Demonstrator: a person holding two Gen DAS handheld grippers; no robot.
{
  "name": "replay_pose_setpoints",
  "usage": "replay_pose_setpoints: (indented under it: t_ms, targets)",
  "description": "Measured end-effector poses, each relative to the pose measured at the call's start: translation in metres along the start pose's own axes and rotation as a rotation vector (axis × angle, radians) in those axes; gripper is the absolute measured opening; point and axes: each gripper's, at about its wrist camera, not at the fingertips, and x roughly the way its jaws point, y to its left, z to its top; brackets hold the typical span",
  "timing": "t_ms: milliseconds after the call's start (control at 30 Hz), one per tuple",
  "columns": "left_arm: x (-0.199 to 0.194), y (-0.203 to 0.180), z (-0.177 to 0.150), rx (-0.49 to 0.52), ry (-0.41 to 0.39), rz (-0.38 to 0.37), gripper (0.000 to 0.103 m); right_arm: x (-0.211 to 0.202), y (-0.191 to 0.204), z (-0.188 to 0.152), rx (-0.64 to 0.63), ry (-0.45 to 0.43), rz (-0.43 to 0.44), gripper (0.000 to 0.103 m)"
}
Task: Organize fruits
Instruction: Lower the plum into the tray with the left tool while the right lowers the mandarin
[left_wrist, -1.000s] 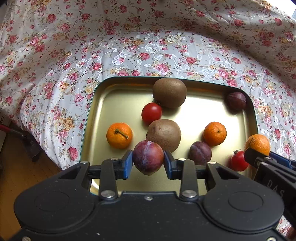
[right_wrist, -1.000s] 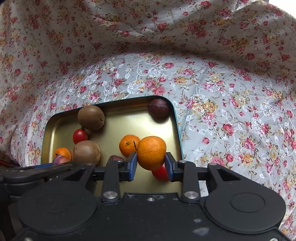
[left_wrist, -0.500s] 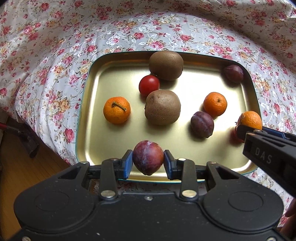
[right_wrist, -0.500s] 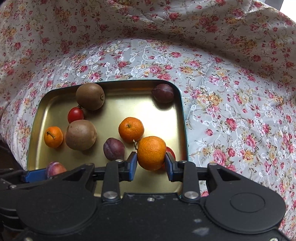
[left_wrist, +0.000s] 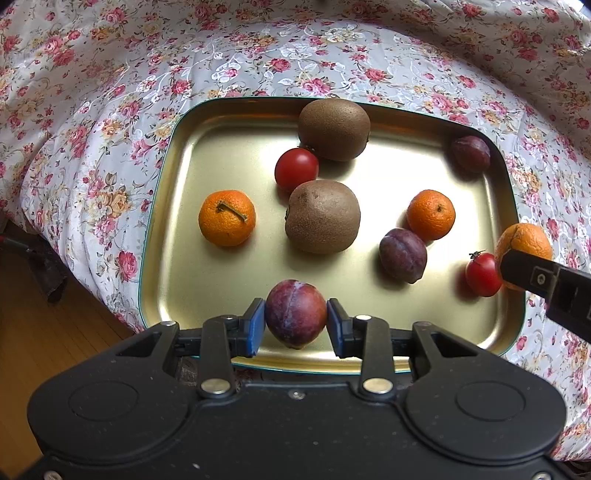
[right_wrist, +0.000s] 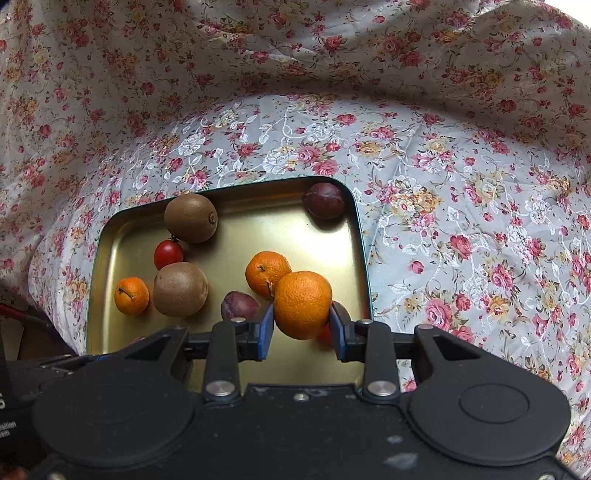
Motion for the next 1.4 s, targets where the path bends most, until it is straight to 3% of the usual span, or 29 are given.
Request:
replay_pose_setpoints:
  t_ms: [233,500,833,1400]
  targets:
    - [0.006,-0.008,-0.002,0.013,0.019,0.017,0.044,-0.001,0.005,-0.009,-0.049,0.027,-0.007,0.034]
    - [0.011,-0.02,-0.008,0.056,0.007,0.088,0.044,0.009,0.017,-0.02,-0.107,0.069,-0.027,0.034]
    - [0.01,-0.021,-0.013,0.102,-0.01,0.122,0.049,0.021,0.014,-0.022,-0.077,0.113,-0.025,0.034]
    - [-0.002,-0.021,-0.014,0.097,-0.056,0.12,0.049,0.022,0.011,-0.02,-0.064,0.121,-0.019,0.034]
